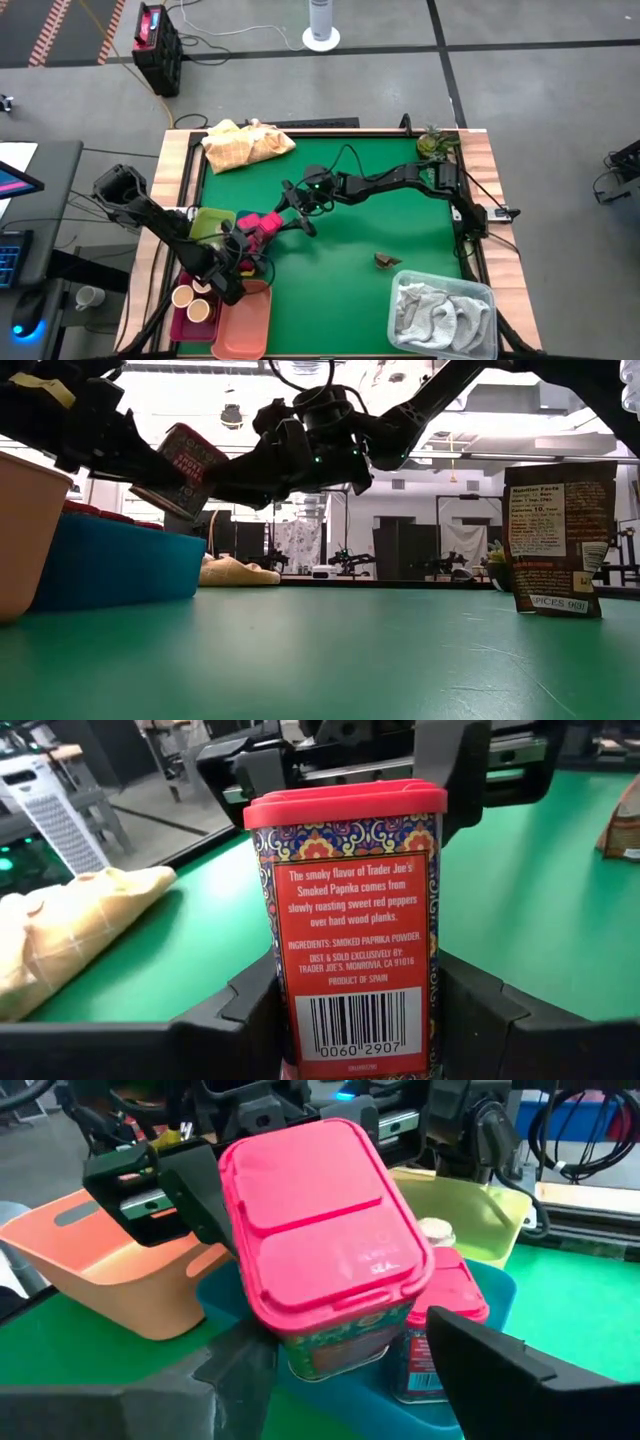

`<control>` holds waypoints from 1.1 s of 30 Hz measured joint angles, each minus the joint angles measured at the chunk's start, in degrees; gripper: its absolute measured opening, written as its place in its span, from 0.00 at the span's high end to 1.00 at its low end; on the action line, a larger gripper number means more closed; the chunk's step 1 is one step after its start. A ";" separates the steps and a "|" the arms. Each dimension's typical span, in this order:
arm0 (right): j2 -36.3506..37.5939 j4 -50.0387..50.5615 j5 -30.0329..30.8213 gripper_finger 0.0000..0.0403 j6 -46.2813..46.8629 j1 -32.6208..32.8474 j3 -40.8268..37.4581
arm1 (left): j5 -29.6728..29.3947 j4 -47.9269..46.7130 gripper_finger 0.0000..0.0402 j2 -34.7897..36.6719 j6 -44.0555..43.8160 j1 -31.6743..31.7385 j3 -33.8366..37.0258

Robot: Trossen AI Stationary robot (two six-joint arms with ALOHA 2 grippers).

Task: Sort spices by type
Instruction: Put the red seasoning can into the blue bin

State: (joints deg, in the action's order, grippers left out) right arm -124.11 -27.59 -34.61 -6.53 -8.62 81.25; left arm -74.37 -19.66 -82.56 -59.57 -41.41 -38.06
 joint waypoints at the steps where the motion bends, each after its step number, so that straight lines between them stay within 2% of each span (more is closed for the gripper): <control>1: 0.00 -0.53 -0.02 0.33 0.01 0.00 0.00 | -0.19 0.08 0.54 0.02 0.30 0.10 0.00; 8: 0.00 -0.53 -0.26 0.51 -0.51 0.09 1.12 | -0.66 -0.01 0.53 0.07 0.28 0.24 0.00; 14: 0.00 0.97 -0.24 0.51 -2.66 0.37 2.80 | 1.48 -5.83 0.42 1.13 2.58 0.24 -3.29; 21: 0.20 7.82 0.03 0.50 -5.69 0.59 5.33 | 8.29 -15.45 0.27 6.17 3.78 0.35 -10.08; 26: 0.20 12.25 2.04 0.50 -8.44 1.82 6.28 | 15.54 -15.94 0.26 8.66 6.74 2.59 -11.98; 33: 0.17 15.26 7.61 0.49 -12.65 3.02 6.83 | 25.10 -17.35 0.26 8.72 8.71 9.18 -13.29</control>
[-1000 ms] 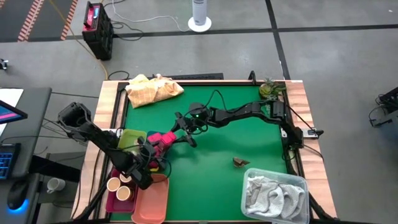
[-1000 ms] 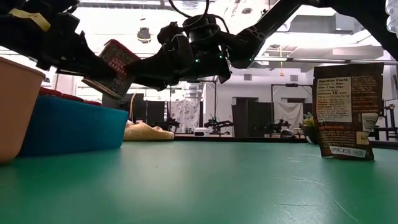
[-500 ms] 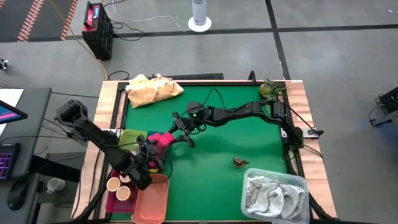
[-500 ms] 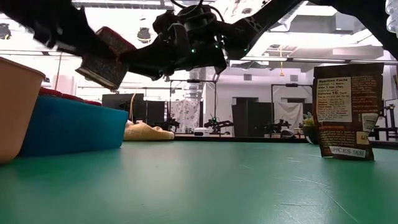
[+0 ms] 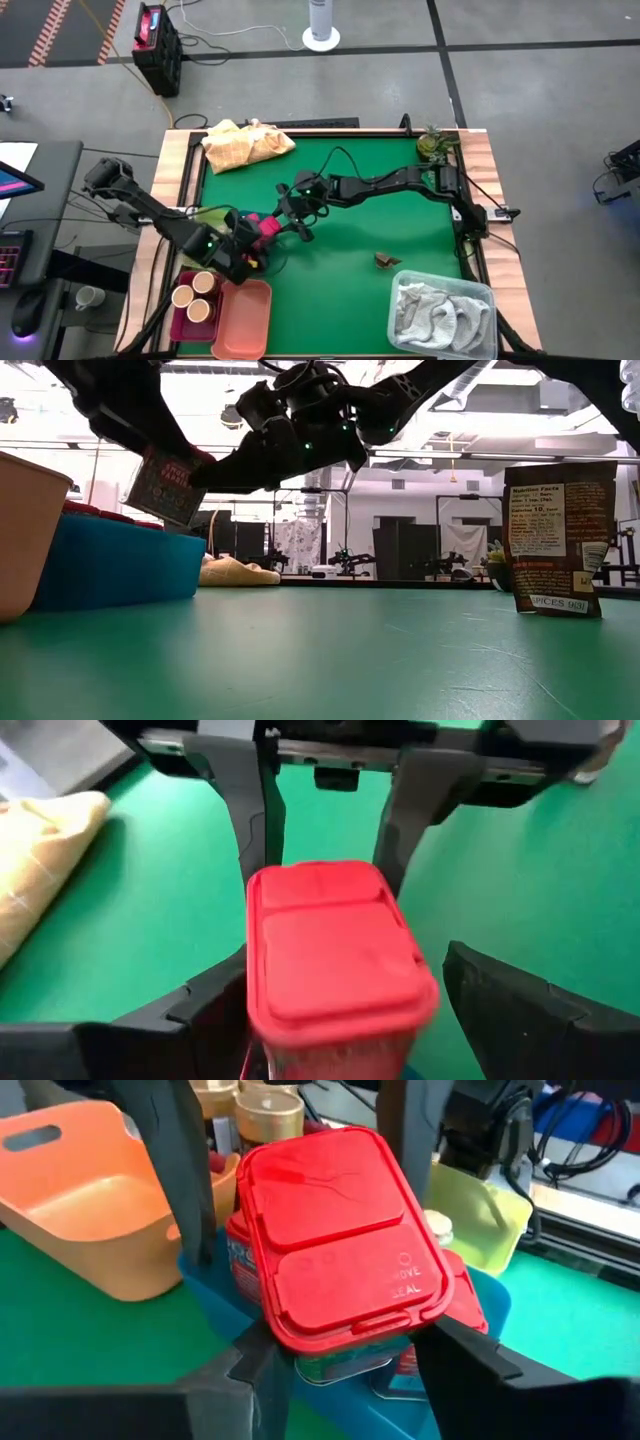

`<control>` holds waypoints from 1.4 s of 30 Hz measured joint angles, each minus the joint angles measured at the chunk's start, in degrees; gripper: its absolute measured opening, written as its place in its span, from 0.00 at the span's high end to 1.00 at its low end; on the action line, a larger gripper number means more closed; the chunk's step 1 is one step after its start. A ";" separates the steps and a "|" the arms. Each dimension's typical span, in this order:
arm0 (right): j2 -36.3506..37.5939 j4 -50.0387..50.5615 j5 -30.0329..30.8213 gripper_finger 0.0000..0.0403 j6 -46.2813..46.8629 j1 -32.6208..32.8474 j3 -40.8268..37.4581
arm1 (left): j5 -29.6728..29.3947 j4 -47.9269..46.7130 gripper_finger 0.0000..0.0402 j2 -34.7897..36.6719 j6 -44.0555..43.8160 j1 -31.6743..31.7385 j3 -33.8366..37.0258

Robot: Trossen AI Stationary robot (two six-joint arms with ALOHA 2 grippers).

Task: Sort spices by type
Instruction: Put the red seasoning can into the blue bin

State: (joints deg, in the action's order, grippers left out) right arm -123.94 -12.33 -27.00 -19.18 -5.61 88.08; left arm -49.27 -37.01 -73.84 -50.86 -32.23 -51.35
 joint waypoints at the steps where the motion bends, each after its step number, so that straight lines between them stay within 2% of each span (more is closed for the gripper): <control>1: 0.00 0.91 0.51 0.49 -0.39 -0.02 0.35 | 1.20 0.04 0.26 -0.02 0.72 0.75 -0.26; 8: -0.02 3.14 2.26 0.49 -0.97 -0.03 0.80 | 7.09 -1.47 0.26 -0.02 3.80 4.95 -1.33; 14: -0.07 4.14 4.78 0.49 -2.60 0.02 0.80 | 6.79 -2.09 0.30 0.06 5.68 6.46 -1.53; 22: -0.07 5.10 5.22 0.49 -2.51 0.13 0.80 | 8.76 -2.60 0.46 0.11 6.25 7.67 -1.53; 28: -0.07 4.85 5.42 0.49 -2.92 0.44 0.80 | 9.15 -3.38 0.46 0.11 6.20 7.68 -1.53; 36: 0.06 6.28 7.65 0.35 -0.59 0.35 0.51 | 10.19 -3.86 0.46 -0.11 5.60 7.28 -2.60; 42: 1.38 7.84 9.89 0.32 0.05 -0.34 0.56 | 6.03 -4.95 0.46 -0.02 2.73 5.29 -3.39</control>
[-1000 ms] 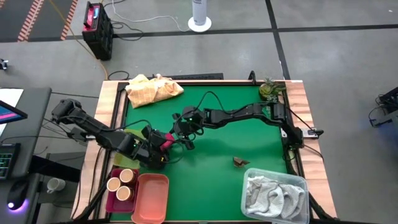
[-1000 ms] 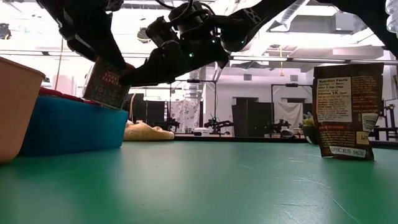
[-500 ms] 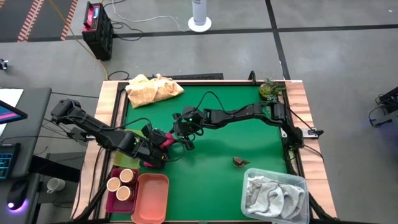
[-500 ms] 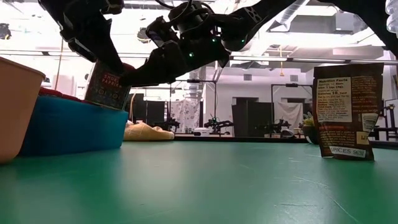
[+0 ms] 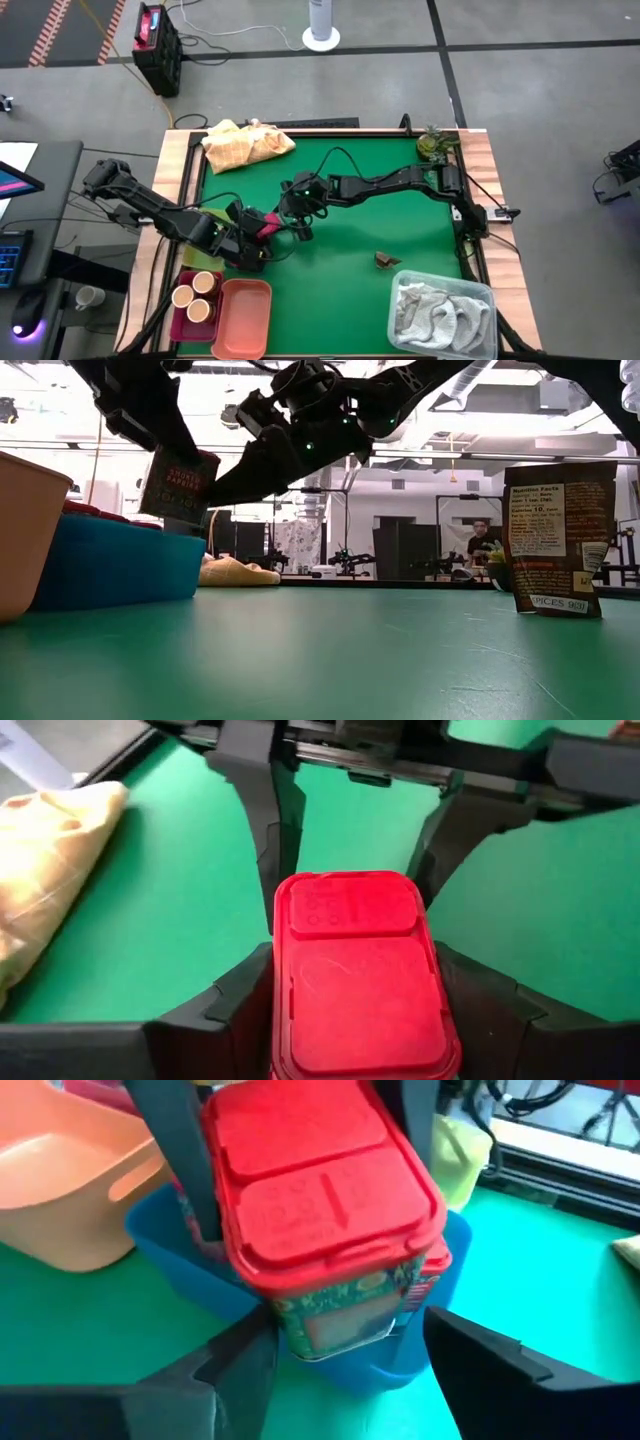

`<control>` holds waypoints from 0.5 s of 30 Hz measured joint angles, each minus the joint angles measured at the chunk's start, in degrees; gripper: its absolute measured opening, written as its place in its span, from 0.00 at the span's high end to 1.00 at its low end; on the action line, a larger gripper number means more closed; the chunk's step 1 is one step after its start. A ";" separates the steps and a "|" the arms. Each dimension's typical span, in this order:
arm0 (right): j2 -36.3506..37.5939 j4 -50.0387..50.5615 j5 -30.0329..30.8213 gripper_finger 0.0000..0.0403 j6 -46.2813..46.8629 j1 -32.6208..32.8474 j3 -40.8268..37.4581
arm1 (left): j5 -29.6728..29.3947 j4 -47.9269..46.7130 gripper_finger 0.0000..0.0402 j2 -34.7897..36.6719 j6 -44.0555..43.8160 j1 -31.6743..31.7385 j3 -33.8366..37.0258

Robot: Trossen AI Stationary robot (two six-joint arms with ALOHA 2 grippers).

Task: Sort spices by type
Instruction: Put the red seasoning can into the blue bin

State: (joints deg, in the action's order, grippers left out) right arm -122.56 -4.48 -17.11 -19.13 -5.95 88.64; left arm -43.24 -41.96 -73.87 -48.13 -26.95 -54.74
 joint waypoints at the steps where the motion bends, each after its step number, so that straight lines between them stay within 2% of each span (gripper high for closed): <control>1: 0.12 0.05 0.86 0.32 0.02 0.00 0.00 | -0.64 -0.38 0.46 -0.01 -1.12 -0.48 0.00; 5: 0.35 -1.63 2.19 0.31 -0.24 0.13 0.00 | -4.13 -2.90 0.46 0.00 -6.95 -2.08 0.00; 8: 0.35 -2.83 6.01 0.31 0.85 0.70 0.00 | -5.94 -5.34 0.46 -0.42 -11.74 -2.99 0.07; 15: 0.35 -2.89 11.91 0.31 1.09 2.12 0.00 | -7.76 -4.02 0.46 -0.33 -19.65 -3.86 3.18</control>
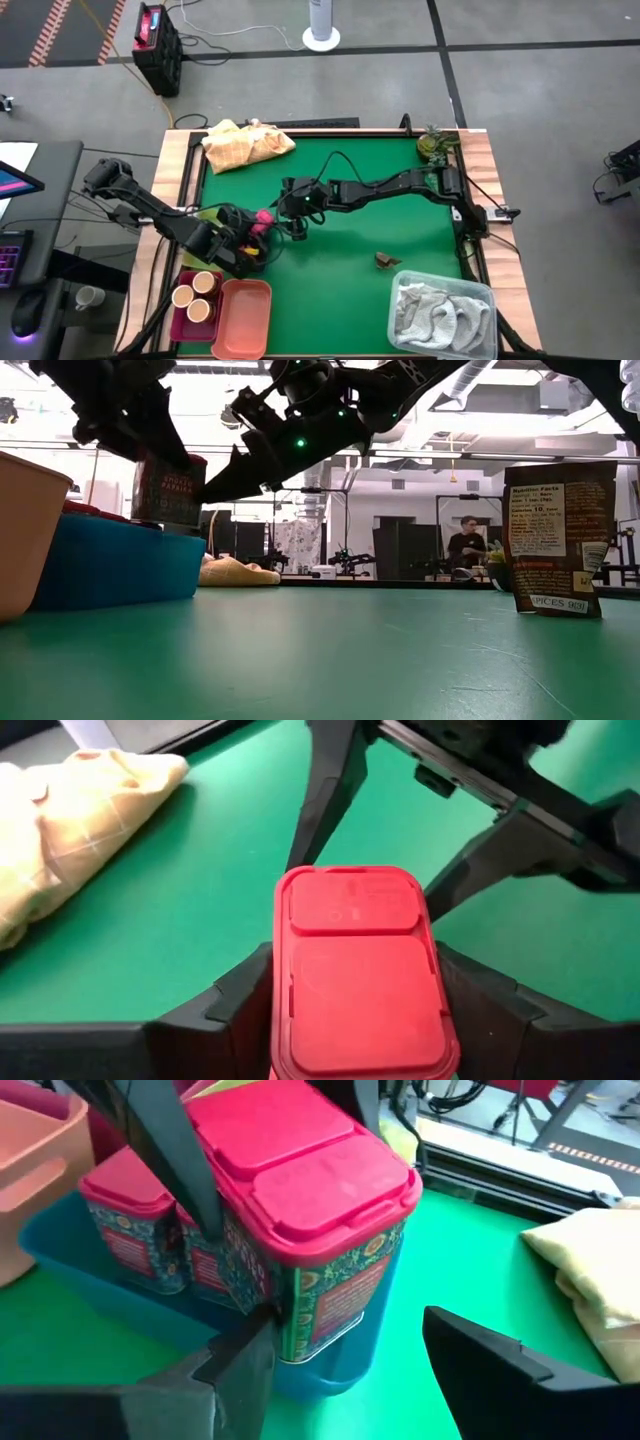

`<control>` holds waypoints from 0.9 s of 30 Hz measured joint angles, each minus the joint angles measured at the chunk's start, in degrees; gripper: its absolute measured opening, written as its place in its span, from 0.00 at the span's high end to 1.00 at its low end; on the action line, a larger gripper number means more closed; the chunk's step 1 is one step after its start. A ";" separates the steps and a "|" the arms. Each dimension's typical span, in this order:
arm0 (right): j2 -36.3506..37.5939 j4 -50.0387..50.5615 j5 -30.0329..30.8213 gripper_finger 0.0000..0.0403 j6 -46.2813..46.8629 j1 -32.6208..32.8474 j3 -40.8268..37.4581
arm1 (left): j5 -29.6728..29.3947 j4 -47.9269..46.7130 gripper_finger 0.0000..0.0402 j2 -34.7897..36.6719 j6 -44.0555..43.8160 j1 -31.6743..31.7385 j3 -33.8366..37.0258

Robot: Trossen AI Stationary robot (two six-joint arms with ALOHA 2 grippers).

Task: Sort spices by type
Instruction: Put the red seasoning can into the blue bin

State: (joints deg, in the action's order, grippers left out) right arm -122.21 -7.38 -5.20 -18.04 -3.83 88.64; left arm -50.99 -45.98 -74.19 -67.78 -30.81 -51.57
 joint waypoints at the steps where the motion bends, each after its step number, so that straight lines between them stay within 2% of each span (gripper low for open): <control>1: 0.00 -0.07 0.38 0.31 0.03 0.07 0.00 | -0.06 0.31 0.46 0.05 -0.77 0.00 0.40; 15: 0.02 1.22 3.66 0.31 1.24 0.44 0.11 | 1.17 1.04 0.46 0.00 -0.16 0.04 0.85; 21: 0.11 3.27 4.77 0.31 -0.35 0.66 0.15 | 4.43 1.28 0.36 -0.11 1.41 0.27 0.86; 27: 0.11 3.61 4.47 0.31 0.02 -0.06 0.15 | 4.88 1.13 0.28 -0.11 1.52 1.61 0.87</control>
State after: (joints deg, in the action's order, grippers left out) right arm -122.10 -3.77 -0.73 -18.02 -3.88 88.79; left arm -46.12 -44.85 -74.30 -66.26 -29.20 -50.70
